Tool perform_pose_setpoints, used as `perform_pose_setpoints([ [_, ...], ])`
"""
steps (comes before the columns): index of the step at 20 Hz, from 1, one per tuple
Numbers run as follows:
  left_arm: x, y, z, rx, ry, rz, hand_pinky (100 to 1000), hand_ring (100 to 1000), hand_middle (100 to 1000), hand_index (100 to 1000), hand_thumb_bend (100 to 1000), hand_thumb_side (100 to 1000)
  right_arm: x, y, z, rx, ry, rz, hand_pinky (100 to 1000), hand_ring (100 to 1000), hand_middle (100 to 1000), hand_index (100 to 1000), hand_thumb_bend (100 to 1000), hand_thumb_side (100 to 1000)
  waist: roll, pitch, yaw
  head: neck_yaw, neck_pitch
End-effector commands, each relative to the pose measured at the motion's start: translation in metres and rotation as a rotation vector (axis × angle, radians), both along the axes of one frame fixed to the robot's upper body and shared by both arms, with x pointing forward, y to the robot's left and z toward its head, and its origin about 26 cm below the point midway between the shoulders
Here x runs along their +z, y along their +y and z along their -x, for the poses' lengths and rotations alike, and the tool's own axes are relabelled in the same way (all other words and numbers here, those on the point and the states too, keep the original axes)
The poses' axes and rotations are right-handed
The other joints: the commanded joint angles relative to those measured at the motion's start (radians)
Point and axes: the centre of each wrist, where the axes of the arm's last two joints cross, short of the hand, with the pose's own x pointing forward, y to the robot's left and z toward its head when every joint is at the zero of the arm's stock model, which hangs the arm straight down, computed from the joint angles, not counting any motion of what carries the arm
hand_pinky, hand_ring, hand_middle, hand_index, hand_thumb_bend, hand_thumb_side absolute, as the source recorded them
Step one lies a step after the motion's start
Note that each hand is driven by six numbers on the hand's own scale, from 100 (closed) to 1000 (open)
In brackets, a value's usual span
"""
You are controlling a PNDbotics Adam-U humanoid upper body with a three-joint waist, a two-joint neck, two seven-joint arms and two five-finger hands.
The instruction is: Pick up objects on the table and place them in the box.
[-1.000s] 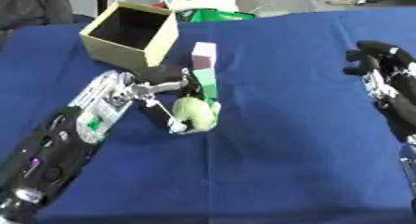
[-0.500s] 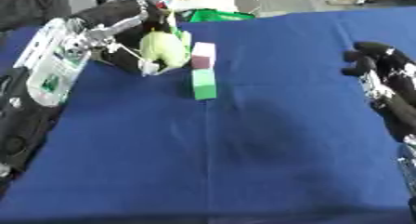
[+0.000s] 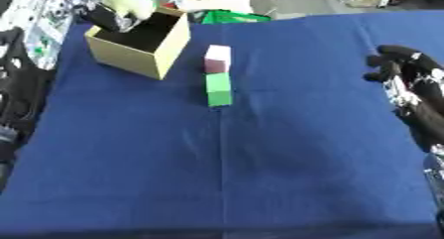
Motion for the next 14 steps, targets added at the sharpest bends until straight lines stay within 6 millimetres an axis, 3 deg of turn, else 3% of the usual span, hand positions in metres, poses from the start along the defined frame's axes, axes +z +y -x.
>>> perform_pose_setpoints([
  [1,0.008,0.006,-0.009,0.08,-0.035,-0.003,613,463,421,653,312,122,0.006,-0.003,0.0,0.002,-0.021,0.018,741,842,635,798,100,426,-0.003,-0.018,-0.002,0.002,0.005],
  [14,-0.044,-0.012,-0.04,0.253,0.028,0.062,601,466,424,655,364,177,0.006,0.0,0.0,0.019,-0.017,0.023,741,842,635,797,100,427,0.002,-0.013,-0.03,0.018,0.005],
])
